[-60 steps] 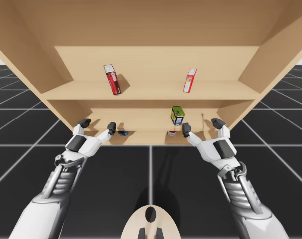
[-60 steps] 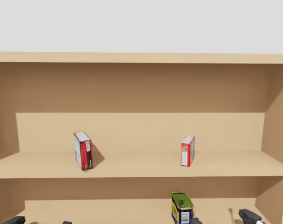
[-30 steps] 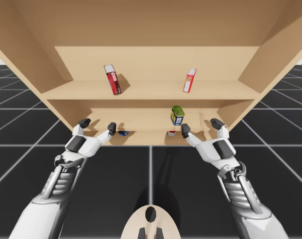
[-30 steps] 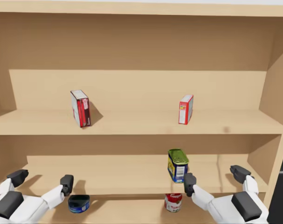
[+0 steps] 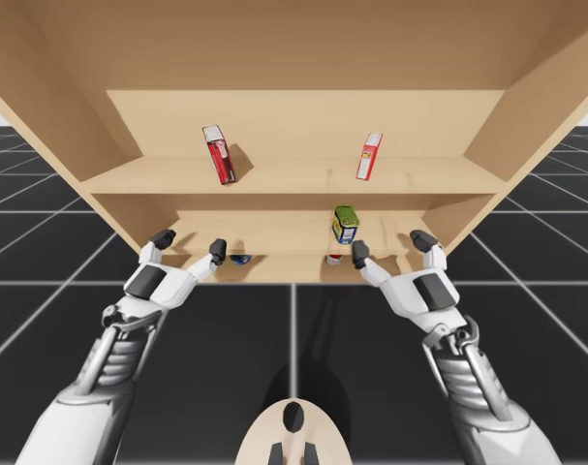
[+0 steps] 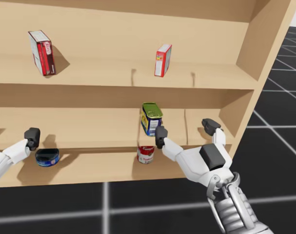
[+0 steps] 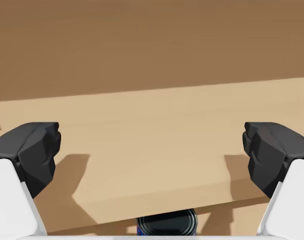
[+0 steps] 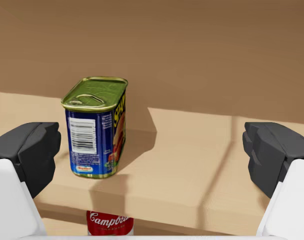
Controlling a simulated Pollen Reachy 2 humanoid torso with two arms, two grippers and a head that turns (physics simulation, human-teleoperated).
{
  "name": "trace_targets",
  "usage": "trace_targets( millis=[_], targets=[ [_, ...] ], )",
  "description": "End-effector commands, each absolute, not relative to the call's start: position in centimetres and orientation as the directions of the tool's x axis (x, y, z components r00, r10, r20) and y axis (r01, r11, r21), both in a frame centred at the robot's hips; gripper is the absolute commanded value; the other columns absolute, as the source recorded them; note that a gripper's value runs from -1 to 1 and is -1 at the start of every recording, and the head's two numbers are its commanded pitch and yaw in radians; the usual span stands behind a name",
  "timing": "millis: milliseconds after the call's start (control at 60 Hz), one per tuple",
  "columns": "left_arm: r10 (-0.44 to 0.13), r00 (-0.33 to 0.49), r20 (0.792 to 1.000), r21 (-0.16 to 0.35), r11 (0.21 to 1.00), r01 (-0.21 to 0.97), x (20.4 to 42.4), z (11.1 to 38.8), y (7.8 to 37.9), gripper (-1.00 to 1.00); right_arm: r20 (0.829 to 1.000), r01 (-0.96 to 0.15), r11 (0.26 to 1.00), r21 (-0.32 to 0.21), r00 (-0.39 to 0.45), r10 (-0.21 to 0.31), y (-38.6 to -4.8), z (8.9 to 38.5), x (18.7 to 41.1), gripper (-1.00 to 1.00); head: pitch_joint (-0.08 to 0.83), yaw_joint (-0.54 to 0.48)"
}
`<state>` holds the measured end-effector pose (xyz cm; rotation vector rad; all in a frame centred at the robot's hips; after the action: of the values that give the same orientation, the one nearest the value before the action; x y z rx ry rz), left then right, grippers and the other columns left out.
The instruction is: Look through the shelves, find the meat can, and take it.
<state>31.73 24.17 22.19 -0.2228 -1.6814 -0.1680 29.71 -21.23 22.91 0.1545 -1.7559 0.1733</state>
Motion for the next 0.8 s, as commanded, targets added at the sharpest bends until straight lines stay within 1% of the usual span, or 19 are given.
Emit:
trace_targets(
  millis=[17, 50, 117, 167, 267, 300, 417, 550, 600, 650, 683, 800],
  targets=[
    [0.06, -0.125, 0.99, -0.027, 0.969, 0.245, 31.5, 22.4, 24.2, -1.0, 0.983, -0.227, 0.974, 0.002, -0.181, -0.044, -20.1, 23.6, 28.7, -1.0, 0.422, -0.18],
    [0.062, -0.127, 0.99, -0.029, 0.969, 0.244, 31.5, 22.4, 24.3, -1.0, 0.984, -0.238, 0.971, 0.012, -0.171, -0.054, -19.8, 24.0, 28.3, -1.0, 0.421, -0.18],
    [0.067, -0.132, 0.989, -0.033, 0.969, 0.245, 31.5, 22.5, 24.3, -1.0, 0.988, -0.258, 0.966, 0.011, -0.149, -0.051, -19.4, 24.7, 27.7, -1.0, 0.42, -0.18],
    [0.069, -0.135, 0.988, -0.034, 0.969, 0.246, 31.5, 22.5, 24.4, -1.0, 0.99, -0.291, 0.956, 0.024, -0.124, -0.063, -18.9, 25.2, 27.4, -1.0, 0.416, -0.19],
    [0.07, -0.138, 0.988, -0.034, 0.968, 0.247, 31.4, 22.5, 24.5, -1.0, 0.992, -0.328, 0.942, 0.072, -0.078, -0.103, -17.7, 25.7, 27.8, -1.0, 0.407, -0.19],
    [0.071, -0.139, 0.988, -0.035, 0.968, 0.247, 31.4, 22.5, 24.5, -1.0, 0.992, -0.334, 0.939, 0.077, -0.071, -0.107, -17.4, 25.7, 27.9, -1.0, 0.405, -0.19],
    [0.073, -0.141, 0.987, -0.036, 0.968, 0.247, 31.4, 22.6, 24.6, -1.0, 0.994, -0.333, 0.941, 0.062, -0.066, -0.089, -16.0, 25.5, 29.1, -1.0, 0.398, -0.19],
    [0.074, -0.142, 0.987, -0.036, 0.968, 0.25, 31.3, 22.6, 24.6, -1.0, 0.995, -0.283, 0.959, 0.034, -0.08, -0.059, -15.2, 24.8, 31.0, -1.0, 0.404, -0.19],
    [0.074, -0.143, 0.987, -0.036, 0.967, 0.252, 31.3, 22.6, 24.6, -1.0, 0.995, -0.272, 0.962, 0.032, -0.08, -0.056, -14.9, 24.4, 31.8, -1.0, 0.406, -0.19],
    [0.074, -0.142, 0.987, -0.036, 0.967, 0.252, 31.3, 22.6, 24.6, -1.0, 0.995, -0.275, 0.96, 0.046, -0.068, -0.067, -14.6, 24.1, 32.4, -1.0, 0.408, -0.19],
    [0.073, -0.141, 0.987, -0.036, 0.967, 0.253, 31.3, 22.6, 24.5, -1.0, 0.996, -0.265, 0.963, 0.038, -0.07, -0.059, -14.4, 23.8, 33.0, -1.0, 0.41, -0.19],
    [0.073, -0.139, 0.988, -0.036, 0.966, 0.255, 31.3, 22.5, 24.4, -1.0, 0.997, -0.259, 0.965, 0.043, -0.049, -0.057, -13.9, 23.2, 34.3, -1.0, 0.415, -0.19]
  ],
)
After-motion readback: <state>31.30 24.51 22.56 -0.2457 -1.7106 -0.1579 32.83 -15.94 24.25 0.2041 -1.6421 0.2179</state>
